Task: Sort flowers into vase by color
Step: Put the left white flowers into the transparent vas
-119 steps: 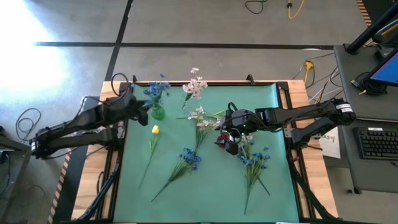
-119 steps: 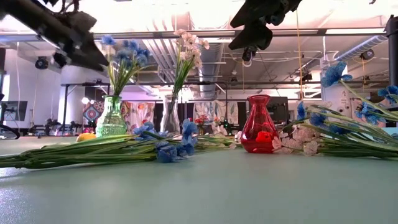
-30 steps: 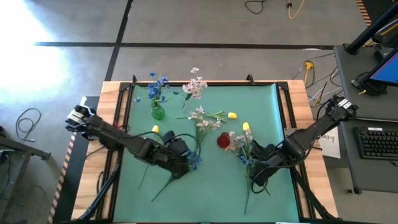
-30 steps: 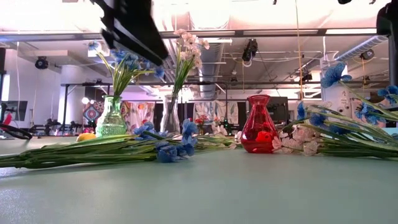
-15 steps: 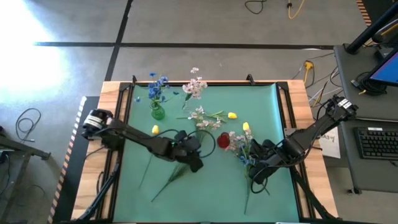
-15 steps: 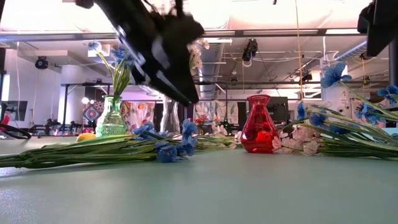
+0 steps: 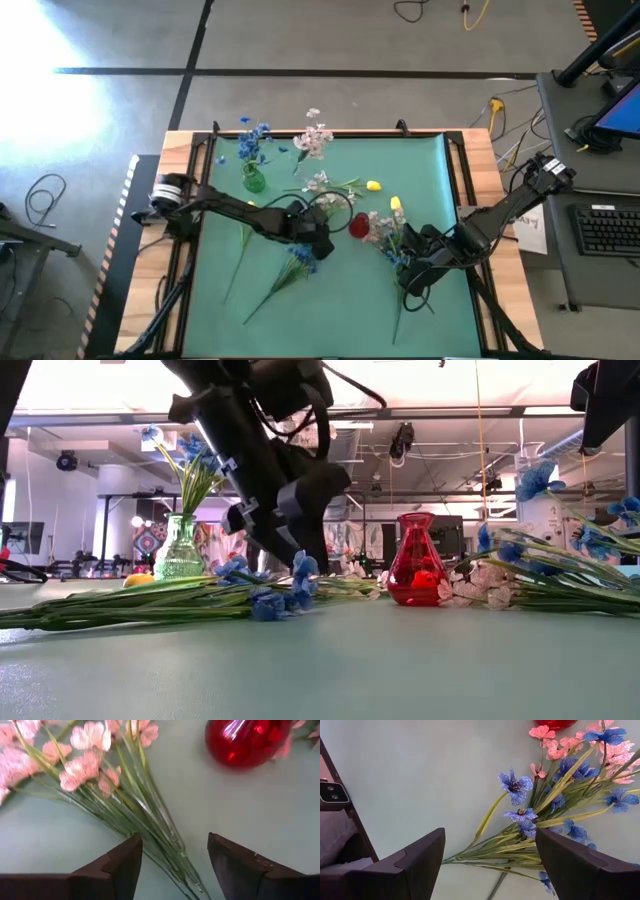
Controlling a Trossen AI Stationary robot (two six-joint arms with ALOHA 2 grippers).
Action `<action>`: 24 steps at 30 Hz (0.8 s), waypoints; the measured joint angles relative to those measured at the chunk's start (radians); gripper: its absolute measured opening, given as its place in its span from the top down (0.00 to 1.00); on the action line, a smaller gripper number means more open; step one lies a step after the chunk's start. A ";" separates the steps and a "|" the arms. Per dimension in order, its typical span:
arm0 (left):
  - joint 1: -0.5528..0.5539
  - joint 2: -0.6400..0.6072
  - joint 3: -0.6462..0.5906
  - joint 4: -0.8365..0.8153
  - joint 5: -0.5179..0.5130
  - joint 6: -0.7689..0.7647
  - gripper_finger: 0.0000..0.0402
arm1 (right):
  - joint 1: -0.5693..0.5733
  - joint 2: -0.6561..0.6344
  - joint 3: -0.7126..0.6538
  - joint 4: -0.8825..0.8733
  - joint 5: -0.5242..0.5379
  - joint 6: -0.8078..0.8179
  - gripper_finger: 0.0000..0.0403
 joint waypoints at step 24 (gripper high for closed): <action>0.012 0.095 0.002 0.011 -0.038 -0.025 0.77 | 0.000 0.000 0.000 0.004 0.000 0.001 0.25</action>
